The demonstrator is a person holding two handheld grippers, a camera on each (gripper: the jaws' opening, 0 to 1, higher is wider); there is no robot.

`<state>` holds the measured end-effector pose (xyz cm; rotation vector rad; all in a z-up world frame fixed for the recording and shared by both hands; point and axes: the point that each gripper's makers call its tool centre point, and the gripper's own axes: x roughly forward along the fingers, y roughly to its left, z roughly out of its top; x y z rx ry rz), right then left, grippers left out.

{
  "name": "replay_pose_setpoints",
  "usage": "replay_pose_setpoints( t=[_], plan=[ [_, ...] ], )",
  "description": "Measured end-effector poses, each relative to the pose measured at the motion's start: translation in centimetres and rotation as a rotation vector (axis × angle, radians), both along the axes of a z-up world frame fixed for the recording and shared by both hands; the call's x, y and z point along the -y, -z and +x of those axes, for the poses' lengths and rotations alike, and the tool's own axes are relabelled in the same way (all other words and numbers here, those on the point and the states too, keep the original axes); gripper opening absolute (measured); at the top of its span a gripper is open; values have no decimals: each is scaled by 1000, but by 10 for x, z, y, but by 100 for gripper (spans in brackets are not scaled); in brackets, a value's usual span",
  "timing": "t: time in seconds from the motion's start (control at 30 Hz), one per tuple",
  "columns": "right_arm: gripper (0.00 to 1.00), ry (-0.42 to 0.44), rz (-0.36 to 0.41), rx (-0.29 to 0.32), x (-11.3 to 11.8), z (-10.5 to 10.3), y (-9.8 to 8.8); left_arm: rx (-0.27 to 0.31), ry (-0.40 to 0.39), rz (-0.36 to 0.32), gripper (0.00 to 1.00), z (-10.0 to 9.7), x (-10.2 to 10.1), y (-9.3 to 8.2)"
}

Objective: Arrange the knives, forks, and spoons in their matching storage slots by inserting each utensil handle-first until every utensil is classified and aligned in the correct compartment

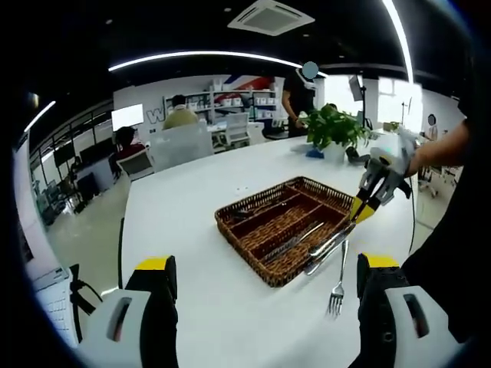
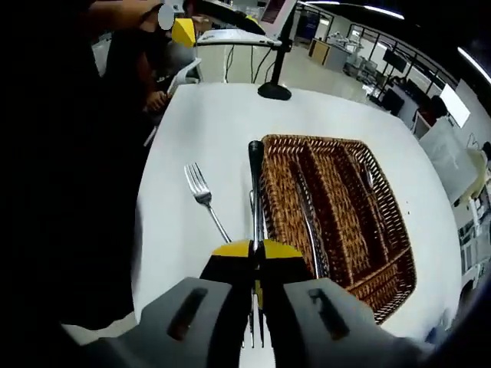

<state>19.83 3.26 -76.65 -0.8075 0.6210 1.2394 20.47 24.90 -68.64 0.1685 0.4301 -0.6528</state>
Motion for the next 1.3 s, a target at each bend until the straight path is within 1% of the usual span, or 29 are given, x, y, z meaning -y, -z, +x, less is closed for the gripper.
replay_pose_setpoints(
  t=[0.03,0.1,0.2,0.23,0.3,0.37,0.43,0.5,0.57,0.67,0.83,1.03,1.3],
  plan=[
    [0,-1,5,-4,-1,1,-8,-2,2,1,99,0,0,0],
    [0,-11,5,22,-1,4,-20,0,4,-3,99,1,0,0],
    [0,-17,9,43,-3,7,-34,1,4,-7,99,1,0,-1],
    [0,-21,7,60,-3,9,-39,1,6,-3,99,2,1,0],
    [0,-25,2,86,-2,13,-48,-5,6,4,99,2,1,2],
    [0,-26,9,92,-2,16,-56,-10,7,9,99,3,0,5],
    [0,-32,5,116,-3,19,-63,-15,10,6,99,2,1,5],
    [0,-34,9,126,-4,20,-69,-15,15,10,99,2,1,5],
    [0,-54,11,155,-5,21,-77,-15,16,6,99,3,1,5],
    [0,-71,15,173,-7,20,-84,-15,17,1,99,4,4,4],
    [0,-95,6,173,-9,18,-90,-20,29,-8,99,5,13,3],
    [0,-83,19,179,-8,20,-96,-16,34,-11,99,9,7,7],
    [0,-74,30,169,-8,20,-95,-12,34,-15,99,9,3,9]
  ],
)
